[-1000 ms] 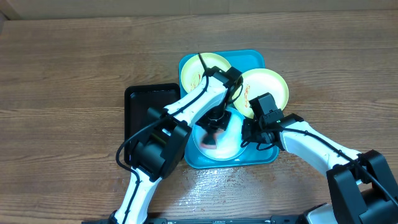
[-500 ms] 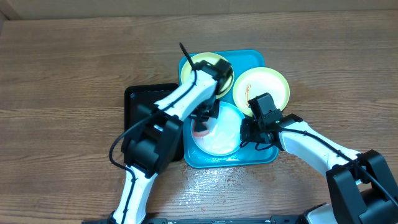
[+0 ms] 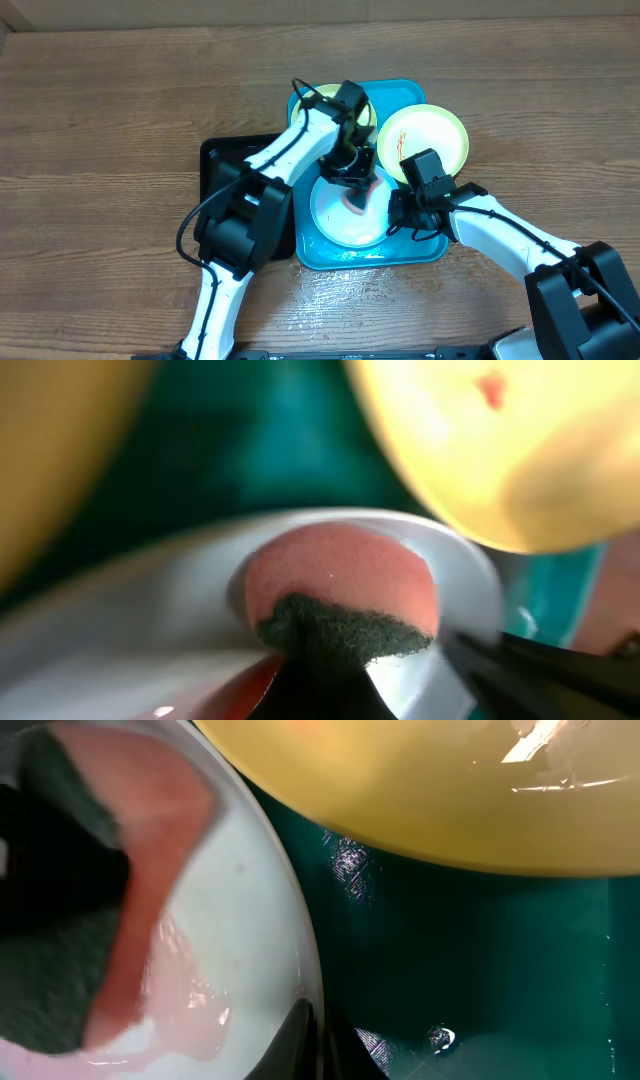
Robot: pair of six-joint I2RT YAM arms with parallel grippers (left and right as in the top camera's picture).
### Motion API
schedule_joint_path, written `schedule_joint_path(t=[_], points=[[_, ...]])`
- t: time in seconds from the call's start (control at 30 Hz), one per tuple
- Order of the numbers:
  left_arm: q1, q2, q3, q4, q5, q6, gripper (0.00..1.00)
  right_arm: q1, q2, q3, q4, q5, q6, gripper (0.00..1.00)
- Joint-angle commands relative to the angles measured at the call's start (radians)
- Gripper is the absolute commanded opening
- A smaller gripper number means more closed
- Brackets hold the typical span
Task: Clean dirty plates on tray and stack at the side
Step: 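Scrub the white plate with the sponge while the right gripper holds its rim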
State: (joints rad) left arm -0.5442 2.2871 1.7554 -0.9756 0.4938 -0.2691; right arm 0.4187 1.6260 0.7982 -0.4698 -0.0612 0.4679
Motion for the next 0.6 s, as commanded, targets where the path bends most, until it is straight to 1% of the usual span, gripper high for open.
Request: schedule_joint_path(t=[0.0,0.1,0.23,0.37,0.47,0.57], points=[[-0.026,0.015,0.007,-0.022,0.100,0.002,0.04,-0.013,0.018,-0.016,-0.026,0.092,-0.022,0.04],[-0.026,0.015,0.007,-0.091,0.055,0.003,0.04,-0.013,0.018,-0.016,-0.033,0.094,-0.022,0.04],[-0.026,0.015,0.007,-0.203,-0.098,0.003,0.04,-0.013,0.018,-0.016,-0.033,0.094,-0.022,0.04],[-0.026,0.015,0.007,-0.253,-0.231,-0.019,0.04,-0.013,0.018,-0.016,-0.033,0.094,-0.022,0.04],[-0.026,0.015,0.007,-0.266,-0.360,-0.067,0.04,-0.013,0.018,-0.016,-0.033,0.094,-0.022,0.04],[-0.026,0.014,0.007,-0.271,-0.536,-0.124,0.05,-0.013,0.018,-0.016,-0.034,0.094,-0.022,0.04]])
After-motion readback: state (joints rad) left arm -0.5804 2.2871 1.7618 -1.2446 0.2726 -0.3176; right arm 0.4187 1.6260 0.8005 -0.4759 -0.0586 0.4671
